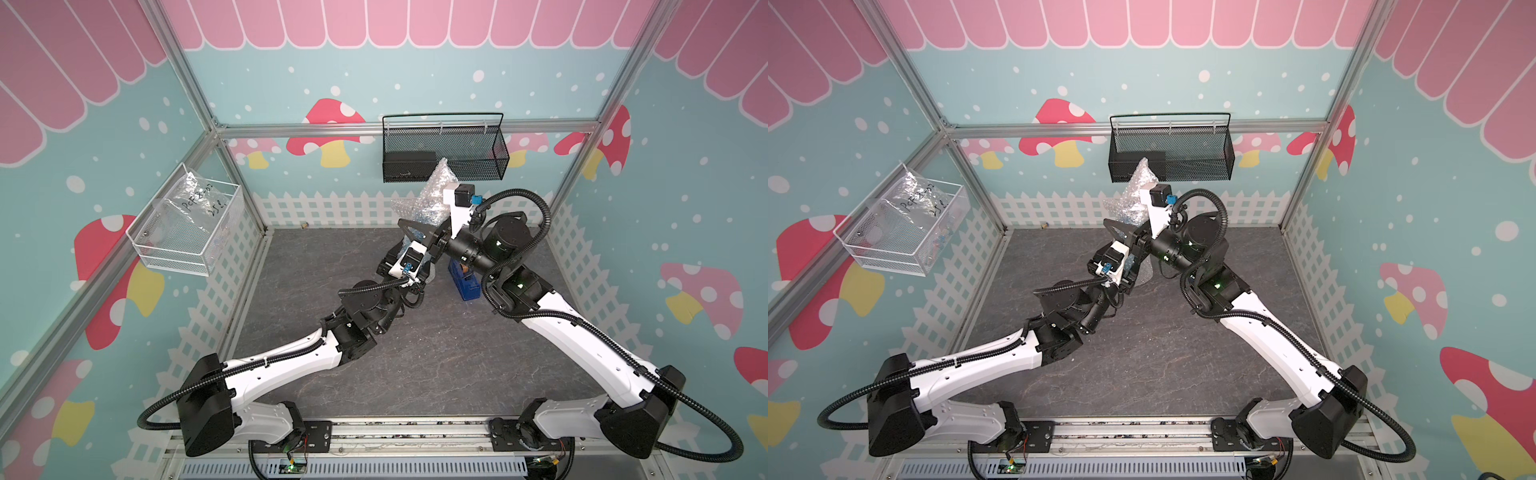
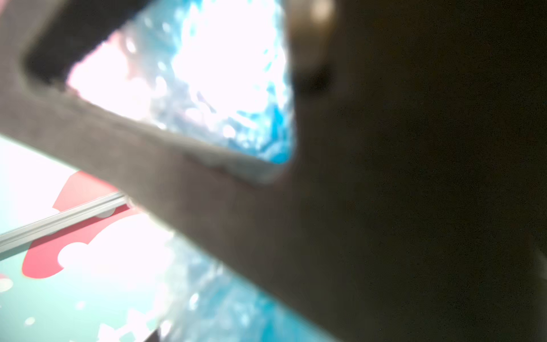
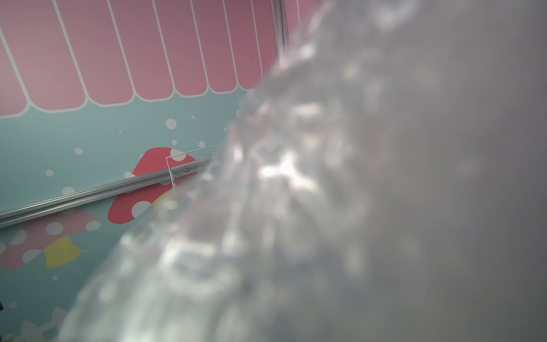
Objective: Wrap wine bottles in bubble wrap
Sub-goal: Wrap the wine bottle in bubble wrap.
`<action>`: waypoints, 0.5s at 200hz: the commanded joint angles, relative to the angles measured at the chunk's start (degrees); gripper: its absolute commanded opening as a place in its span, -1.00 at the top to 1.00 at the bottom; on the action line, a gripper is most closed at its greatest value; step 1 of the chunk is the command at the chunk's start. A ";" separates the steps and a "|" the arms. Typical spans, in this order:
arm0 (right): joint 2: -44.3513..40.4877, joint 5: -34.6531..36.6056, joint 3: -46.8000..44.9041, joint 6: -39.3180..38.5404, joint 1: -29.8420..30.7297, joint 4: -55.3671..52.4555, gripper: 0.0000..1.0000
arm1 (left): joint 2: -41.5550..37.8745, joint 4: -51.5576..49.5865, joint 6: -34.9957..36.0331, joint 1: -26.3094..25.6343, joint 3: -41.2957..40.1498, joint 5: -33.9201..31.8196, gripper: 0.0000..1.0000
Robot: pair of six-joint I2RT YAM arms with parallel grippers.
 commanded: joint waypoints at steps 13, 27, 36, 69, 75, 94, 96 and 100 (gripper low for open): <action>-3.36 -17.20 -0.10 -2.71 1.09 5.90 -0.81 | -6.28 -3.90 -8.74 4.48 -1.69 21.79 0.37; -3.72 -21.10 -2.39 -1.93 -0.12 8.05 -0.87 | -9.27 -2.99 -13.19 6.87 -2.88 30.93 0.38; -3.41 -23.84 -3.34 -0.69 -1.15 10.02 -0.87 | -10.64 -3.51 -15.33 7.98 -2.86 36.35 0.39; -0.39 -33.36 -3.46 7.07 -4.21 18.63 -0.85 | -12.63 -10.15 -18.36 9.53 0.72 52.34 0.41; 0.40 -35.05 -3.08 8.92 -4.42 19.94 -0.85 | -12.68 -11.26 -18.76 9.54 1.39 54.22 0.41; 3.31 -39.32 -1.77 13.24 -4.53 24.50 -0.85 | -12.73 -14.60 -19.58 9.54 3.36 58.43 0.41; 3.63 -39.72 -1.67 13.65 -4.55 25.05 -0.85 | -12.73 -14.90 -19.65 9.54 3.56 58.70 0.41; 4.26 -40.59 -1.50 14.67 -4.57 26.24 -0.85 | -12.71 -15.58 -19.82 9.54 3.99 59.20 0.40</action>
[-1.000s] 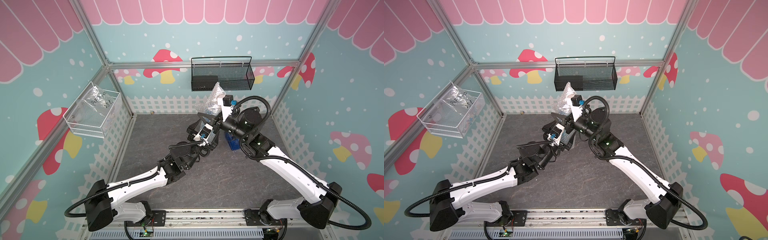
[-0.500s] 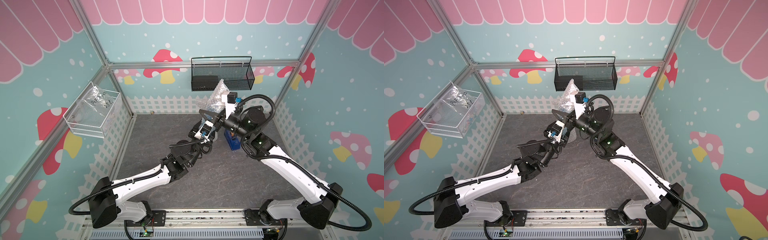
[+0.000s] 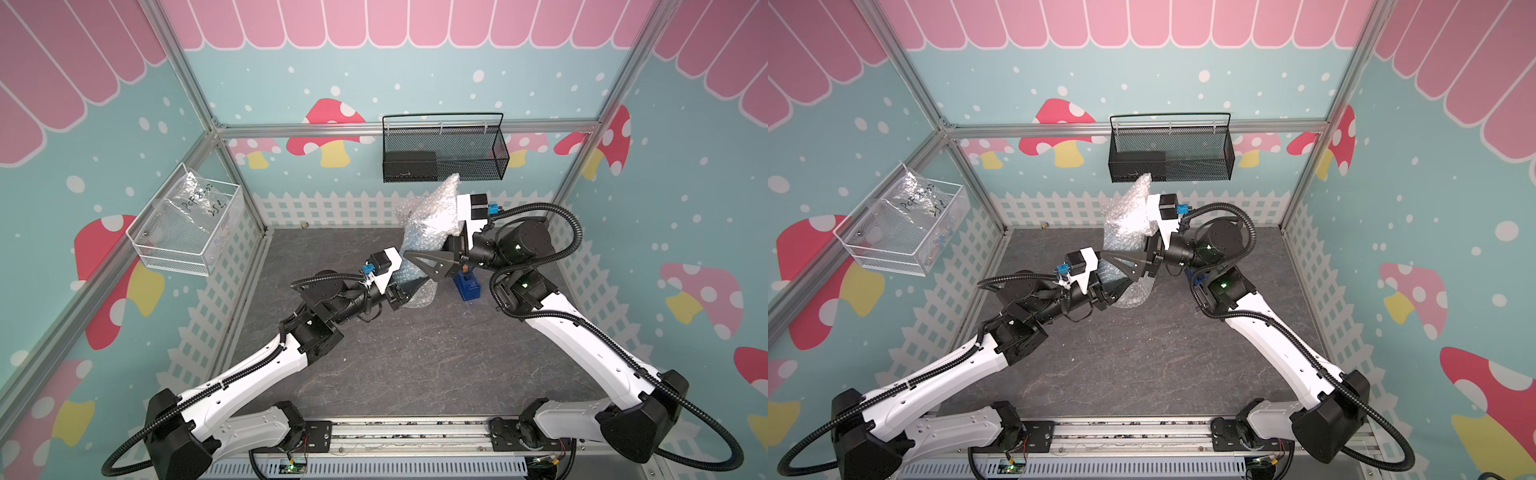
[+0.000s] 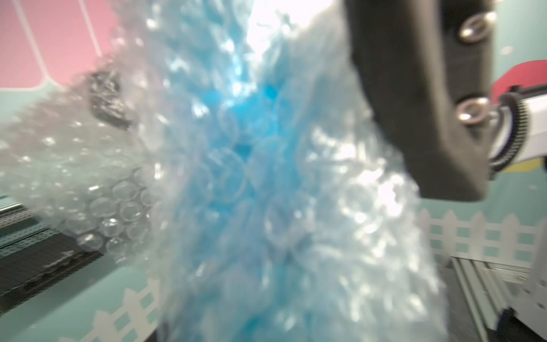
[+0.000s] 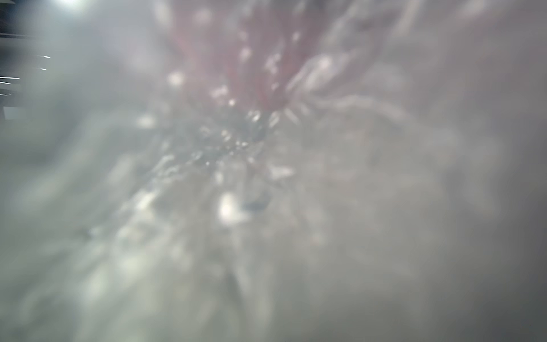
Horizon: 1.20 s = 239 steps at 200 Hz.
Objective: Wrap wine bottles in bubble wrap
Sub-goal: Wrap the wine bottle in bubble wrap.
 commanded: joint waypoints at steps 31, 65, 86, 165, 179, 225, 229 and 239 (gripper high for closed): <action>7.77 -15.25 2.70 16.11 -0.13 18.72 -0.74 | -1.68 -4.28 -2.54 -0.02 6.02 15.22 0.40; 9.66 -17.86 3.90 21.79 -0.10 26.05 0.06 | -1.13 -8.27 -1.89 0.60 7.36 14.07 0.31; 9.11 -17.00 4.56 21.69 -0.64 25.60 0.44 | -2.03 -10.53 -0.99 0.61 6.41 6.63 -0.19; 0.61 14.22 8.46 -11.54 -0.98 -10.73 0.68 | -10.96 -10.29 3.57 -0.01 -2.98 -22.10 -0.98; 0.98 14.98 8.54 -11.47 -0.64 -10.73 0.69 | -9.93 -8.35 3.69 -0.09 -2.18 -20.63 -0.98; 1.06 15.84 7.02 -9.60 0.97 -8.65 0.69 | -2.23 1.22 2.49 -0.87 0.96 -16.56 -0.98; 1.00 15.84 7.00 -9.53 0.99 -8.53 0.69 | -1.42 1.76 2.32 -0.93 1.19 -16.08 -0.98; 0.73 15.76 7.04 -9.17 1.09 -8.40 0.69 | 0.87 2.74 2.24 -1.13 1.89 -15.78 -0.98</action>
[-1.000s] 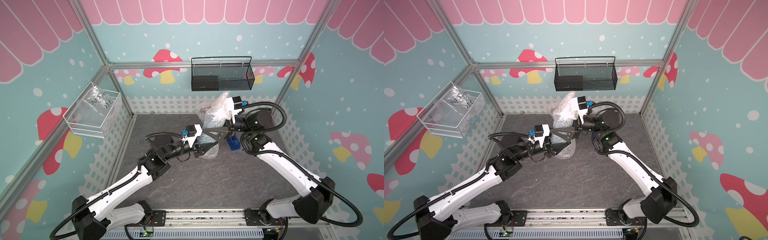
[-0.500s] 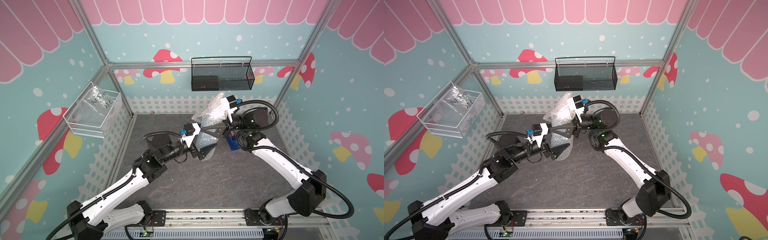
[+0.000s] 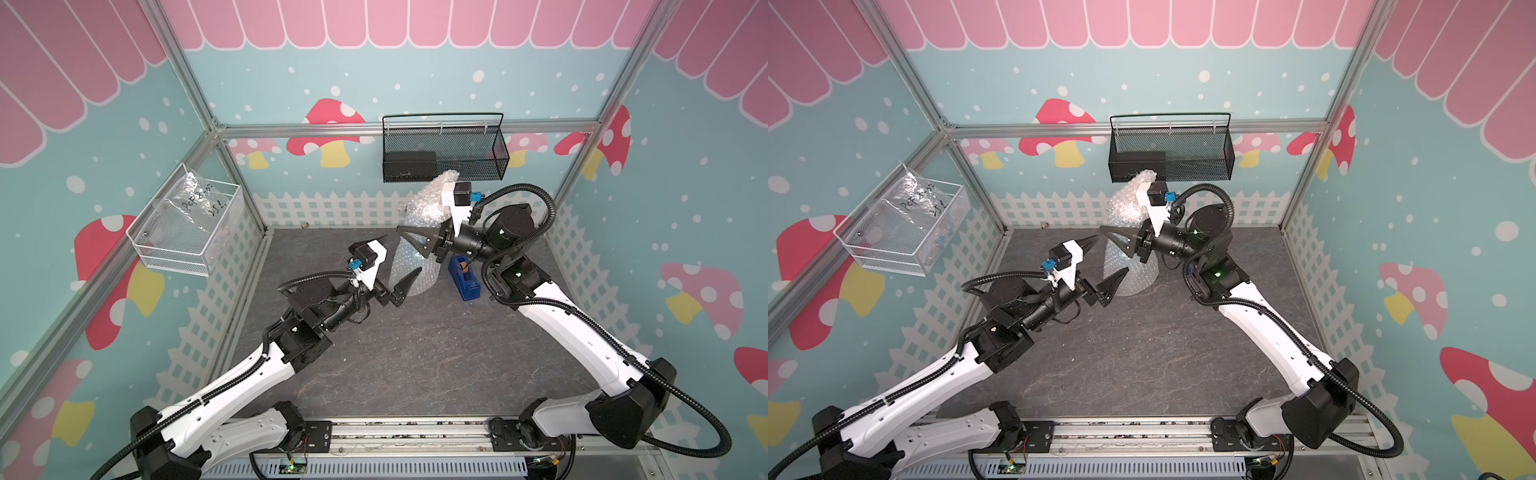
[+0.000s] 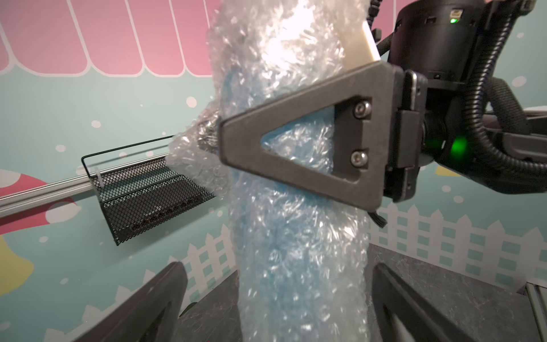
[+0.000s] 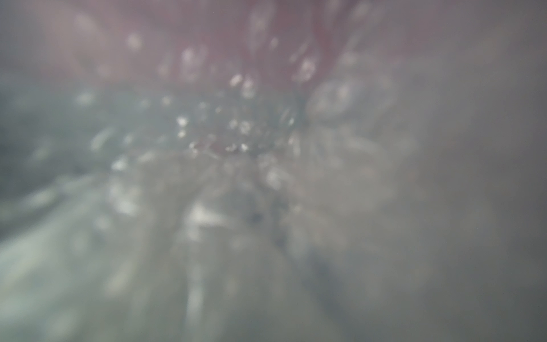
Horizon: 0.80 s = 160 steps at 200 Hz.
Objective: Wrap wine bottles in bubble wrap
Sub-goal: Wrap the wine bottle in bubble wrap.
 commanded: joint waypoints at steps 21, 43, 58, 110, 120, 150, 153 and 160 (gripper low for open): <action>-3.41 1.99 1.41 0.87 0.63 6.99 0.69 | 7.91 6.09 0.59 -0.89 2.66 0.26 -0.98; -5.00 3.09 1.61 2.06 0.57 7.53 0.69 | 10.86 7.19 1.82 -0.89 1.03 -3.50 -0.50; -6.13 5.92 1.58 2.45 0.46 7.66 0.69 | 12.21 9.26 0.92 -0.89 -0.93 -4.99 -0.29; -5.60 8.73 0.83 4.97 0.23 11.12 0.70 | 14.38 14.35 -2.29 -0.89 -4.85 -4.82 -0.06; -5.44 9.03 0.77 5.04 0.13 11.13 0.69 | 14.26 14.61 -2.29 -0.89 -5.35 -4.73 0.15; -5.78 9.52 0.33 5.39 -0.57 11.36 0.67 | 12.95 14.29 -2.02 -0.89 -7.86 -4.52 0.66; -5.78 9.63 0.33 5.45 -0.64 11.36 0.67 | 12.85 14.12 -2.02 -0.89 -8.13 -4.61 0.68; -5.85 9.68 0.37 5.73 -1.01 11.33 0.66 | 12.39 13.66 -2.05 -0.89 -8.78 -4.74 0.72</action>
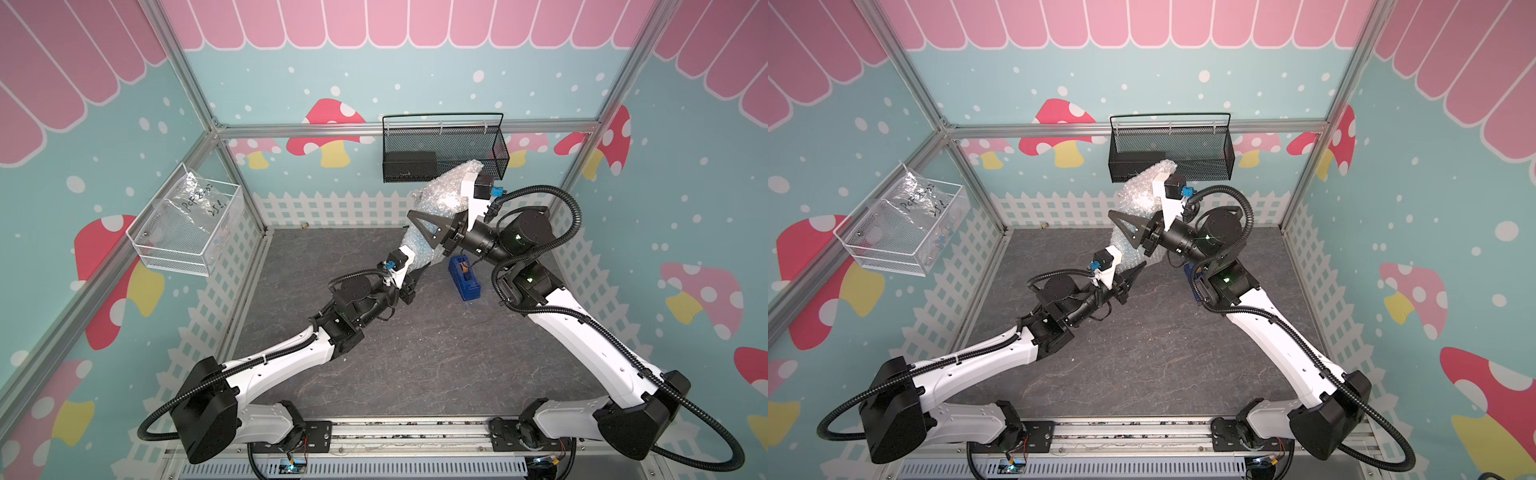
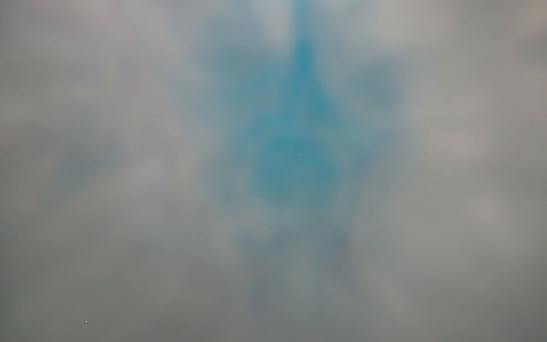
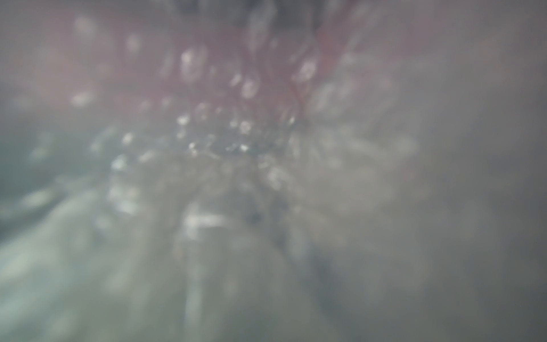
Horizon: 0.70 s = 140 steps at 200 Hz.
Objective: Wrap wine bottles in bubble wrap
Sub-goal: Wrap the wine bottle in bubble wrap.
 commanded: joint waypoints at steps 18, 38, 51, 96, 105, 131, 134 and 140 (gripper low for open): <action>-2.31 1.20 1.36 2.37 -1.48 8.97 0.66 | -1.90 -2.15 -0.68 0.10 -5.39 -1.63 0.79; -2.14 1.11 1.58 3.79 -2.10 9.84 0.67 | -2.93 -1.25 -1.77 0.10 -8.42 -2.63 0.87; -2.08 1.11 1.40 5.11 -2.42 10.60 0.67 | -3.51 0.61 -2.05 0.10 -10.65 -2.89 0.93; -1.50 0.52 0.45 7.67 -3.56 11.95 0.70 | -5.97 0.24 -1.23 -0.08 -13.61 -3.70 -0.24; -1.36 0.04 0.68 7.52 -3.63 11.76 0.70 | -6.82 -2.95 -0.16 -0.08 -13.16 -3.64 -0.65; -1.09 -0.43 1.01 6.47 -3.86 10.26 0.70 | -11.14 -9.44 1.20 -0.08 -13.86 -4.74 -0.99; -1.08 -0.44 1.05 6.23 -3.88 10.07 0.70 | -11.73 -10.16 1.39 -0.08 -14.01 -5.00 -0.99; -0.93 -0.48 1.19 5.81 -3.89 9.56 0.69 | -12.83 -11.83 1.92 -0.08 -14.36 -5.80 -0.99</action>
